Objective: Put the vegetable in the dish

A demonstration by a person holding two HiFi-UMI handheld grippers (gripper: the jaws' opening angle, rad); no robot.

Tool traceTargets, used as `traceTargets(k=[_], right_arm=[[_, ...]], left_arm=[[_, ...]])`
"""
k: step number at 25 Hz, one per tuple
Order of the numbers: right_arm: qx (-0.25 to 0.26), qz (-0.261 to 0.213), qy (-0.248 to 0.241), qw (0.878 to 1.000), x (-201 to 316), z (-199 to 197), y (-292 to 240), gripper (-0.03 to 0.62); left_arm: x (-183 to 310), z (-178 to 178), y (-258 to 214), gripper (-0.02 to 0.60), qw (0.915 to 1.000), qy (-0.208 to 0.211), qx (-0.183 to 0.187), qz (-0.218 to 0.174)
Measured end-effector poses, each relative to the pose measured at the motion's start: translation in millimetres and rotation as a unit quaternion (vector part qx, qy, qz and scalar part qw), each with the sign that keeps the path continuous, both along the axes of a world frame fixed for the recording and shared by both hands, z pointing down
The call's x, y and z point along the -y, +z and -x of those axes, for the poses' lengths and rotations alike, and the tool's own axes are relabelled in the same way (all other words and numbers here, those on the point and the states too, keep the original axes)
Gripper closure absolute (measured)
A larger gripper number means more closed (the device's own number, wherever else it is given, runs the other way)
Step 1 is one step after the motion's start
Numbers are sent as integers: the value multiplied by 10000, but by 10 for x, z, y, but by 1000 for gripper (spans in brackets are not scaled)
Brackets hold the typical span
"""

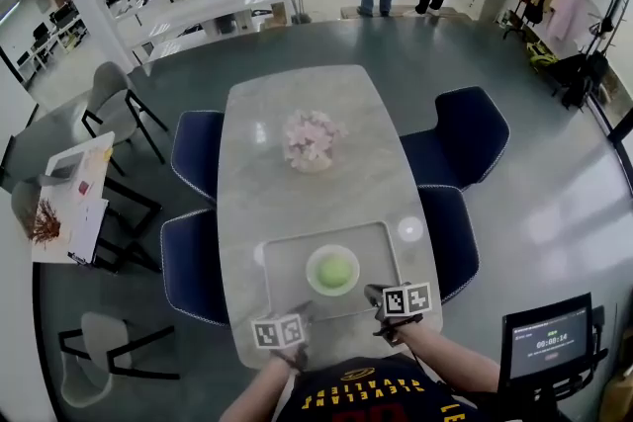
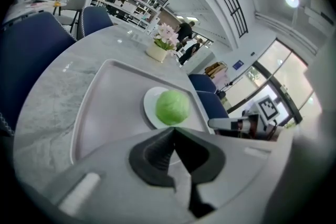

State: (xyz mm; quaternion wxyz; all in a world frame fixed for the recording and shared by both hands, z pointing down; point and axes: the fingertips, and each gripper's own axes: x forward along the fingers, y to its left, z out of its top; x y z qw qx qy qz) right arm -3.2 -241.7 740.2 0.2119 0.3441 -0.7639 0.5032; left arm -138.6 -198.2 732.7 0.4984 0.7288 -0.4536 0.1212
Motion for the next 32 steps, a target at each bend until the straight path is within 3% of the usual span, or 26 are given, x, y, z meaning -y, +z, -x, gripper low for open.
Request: traceTargets(k=[7, 12, 17, 25, 32], right_arm=[[495, -217, -124, 9985, -111, 140, -352, 588], [951, -435, -47, 9945, -52, 219, -732, 588], [1539, -610, 46, 9862, 37, 327, -1160, 588], [1626, -1853, -484, 9679, -118, 351, -2053, 588], [1849, -2936, -214, 9376, -127, 221, -2482, 588]], left_arm=[[-139, -85, -354, 580, 9992, 134, -261, -263], [9, -204, -905, 580, 9952, 184, -374, -885], [131, -410, -1458, 580, 9855, 425, -525, -1557], [47, -559, -2338, 580, 9693, 311, -1033, -2211], [54, -572, -2526, 580, 9563, 318, -658, -2832]])
